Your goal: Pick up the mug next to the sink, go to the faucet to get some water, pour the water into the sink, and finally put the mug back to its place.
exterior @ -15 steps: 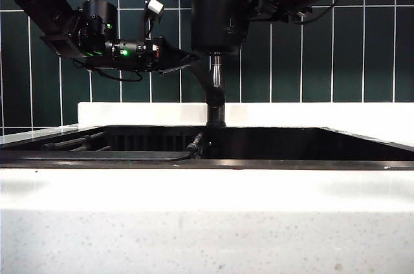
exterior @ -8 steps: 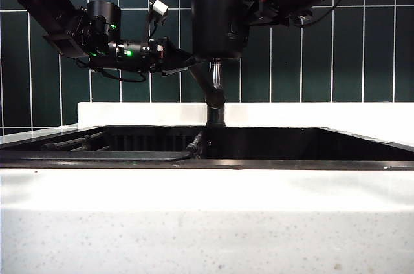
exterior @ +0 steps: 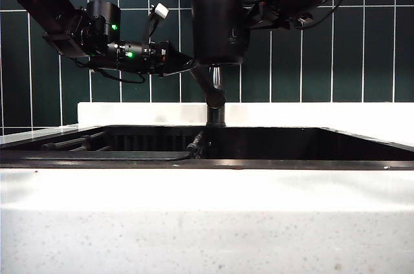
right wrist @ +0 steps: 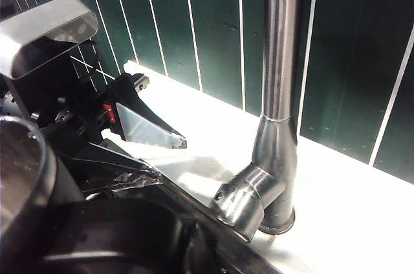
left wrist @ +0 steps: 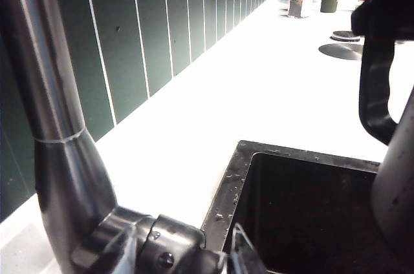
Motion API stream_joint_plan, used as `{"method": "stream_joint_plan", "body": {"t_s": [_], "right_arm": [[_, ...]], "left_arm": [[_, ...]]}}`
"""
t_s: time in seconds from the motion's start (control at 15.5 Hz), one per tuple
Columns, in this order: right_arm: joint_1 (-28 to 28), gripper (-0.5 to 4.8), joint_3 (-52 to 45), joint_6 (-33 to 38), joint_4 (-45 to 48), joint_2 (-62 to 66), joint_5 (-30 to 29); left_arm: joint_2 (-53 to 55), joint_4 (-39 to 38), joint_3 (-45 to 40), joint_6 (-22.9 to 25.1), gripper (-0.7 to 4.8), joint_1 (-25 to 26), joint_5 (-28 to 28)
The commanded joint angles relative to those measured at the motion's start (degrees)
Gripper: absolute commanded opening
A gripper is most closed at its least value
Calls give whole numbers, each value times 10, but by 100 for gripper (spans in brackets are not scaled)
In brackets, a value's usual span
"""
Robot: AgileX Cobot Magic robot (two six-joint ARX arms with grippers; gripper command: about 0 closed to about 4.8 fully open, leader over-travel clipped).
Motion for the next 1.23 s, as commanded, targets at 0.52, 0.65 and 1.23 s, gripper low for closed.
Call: {"method": "stream_joint_plan", "body": {"t_s": [0.52,0.65,1.23], "right_arm": [[1,-1,6,4,23,-6,-3],[1,-1,6,4,24,-6,-3],[-18,-1,7,-80,-42,-31,37]], "left_arm": [[-4,3,3,30,175,-1,-287],[-4,2,3,30,175,1,-304],[-132,-326,-6,124,189,-1,-172]]}}
